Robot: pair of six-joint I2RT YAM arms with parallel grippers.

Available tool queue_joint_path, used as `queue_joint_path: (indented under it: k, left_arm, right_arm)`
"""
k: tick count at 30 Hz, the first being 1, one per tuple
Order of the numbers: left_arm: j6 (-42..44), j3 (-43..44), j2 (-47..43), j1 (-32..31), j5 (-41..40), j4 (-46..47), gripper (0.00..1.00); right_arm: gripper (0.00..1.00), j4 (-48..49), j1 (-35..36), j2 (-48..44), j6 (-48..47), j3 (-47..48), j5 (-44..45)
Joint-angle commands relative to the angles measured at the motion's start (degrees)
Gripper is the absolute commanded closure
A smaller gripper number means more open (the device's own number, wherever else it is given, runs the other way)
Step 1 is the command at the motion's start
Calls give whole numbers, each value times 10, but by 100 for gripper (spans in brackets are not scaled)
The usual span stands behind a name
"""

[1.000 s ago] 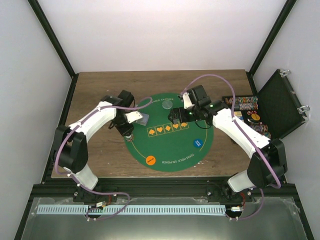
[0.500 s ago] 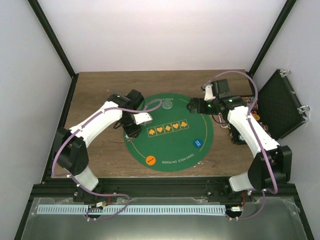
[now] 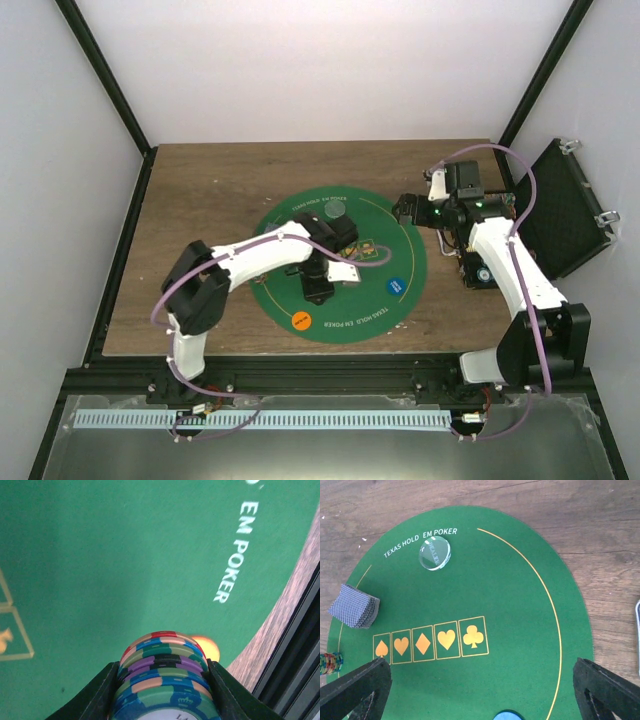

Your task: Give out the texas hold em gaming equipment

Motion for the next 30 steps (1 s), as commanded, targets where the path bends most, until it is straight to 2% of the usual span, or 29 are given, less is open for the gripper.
queue_joint_path:
  k: [1, 11, 19, 22, 25, 30]
  left_arm:
    - [-4, 45, 33, -35, 12, 16, 100]
    - [-11, 77, 116, -78, -10, 37, 100]
    - [-5, 63, 131, -84, -30, 82, 98]
    - [-1, 52, 132, -84, -32, 87, 89]
    - [4, 42, 133, -84, -40, 94, 75]
    - [3, 44, 131, -84, -33, 97, 42]
  right_arm:
    - [0, -2, -12, -18, -15, 11, 10]
    - [0, -18, -35, -34, -39, 32, 30]
    - [0, -25, -39, -55, -41, 41, 36]
    - [0, -27, -39, -58, -41, 44, 31]
    - [0, -30, -39, -58, -44, 51, 23]
    - [0, -42, -42, -50, -47, 76, -6]
